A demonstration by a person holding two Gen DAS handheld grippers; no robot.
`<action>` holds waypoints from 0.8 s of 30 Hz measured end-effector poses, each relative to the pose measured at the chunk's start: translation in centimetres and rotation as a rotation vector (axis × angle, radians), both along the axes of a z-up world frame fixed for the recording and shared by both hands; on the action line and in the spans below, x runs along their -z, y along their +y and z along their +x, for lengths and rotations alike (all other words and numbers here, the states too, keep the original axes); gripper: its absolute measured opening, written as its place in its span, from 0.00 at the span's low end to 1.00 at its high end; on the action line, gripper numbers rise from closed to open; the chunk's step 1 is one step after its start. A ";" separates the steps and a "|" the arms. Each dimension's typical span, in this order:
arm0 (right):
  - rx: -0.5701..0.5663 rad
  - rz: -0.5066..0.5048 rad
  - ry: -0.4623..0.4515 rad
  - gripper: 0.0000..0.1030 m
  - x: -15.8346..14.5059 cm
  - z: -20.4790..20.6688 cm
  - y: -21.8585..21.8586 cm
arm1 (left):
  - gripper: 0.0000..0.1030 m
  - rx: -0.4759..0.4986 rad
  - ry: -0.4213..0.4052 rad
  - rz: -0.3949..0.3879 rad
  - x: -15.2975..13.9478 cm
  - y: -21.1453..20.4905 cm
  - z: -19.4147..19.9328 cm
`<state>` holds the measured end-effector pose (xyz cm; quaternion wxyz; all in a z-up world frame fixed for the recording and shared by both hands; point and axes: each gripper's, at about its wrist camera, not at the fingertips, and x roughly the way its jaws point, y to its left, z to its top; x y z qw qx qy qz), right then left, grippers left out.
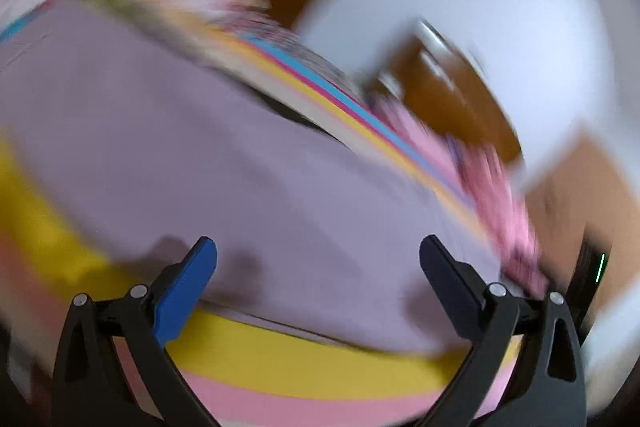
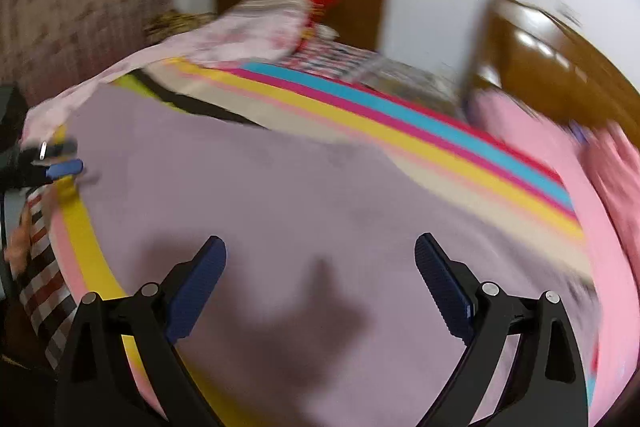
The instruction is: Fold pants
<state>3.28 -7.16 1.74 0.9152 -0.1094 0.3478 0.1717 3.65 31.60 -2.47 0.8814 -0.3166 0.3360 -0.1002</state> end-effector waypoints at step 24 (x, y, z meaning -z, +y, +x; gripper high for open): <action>-0.455 0.037 0.161 0.89 2.0 9.5 25.4 | 0.71 -0.375 -0.020 -0.256 5.6 22.9 3.8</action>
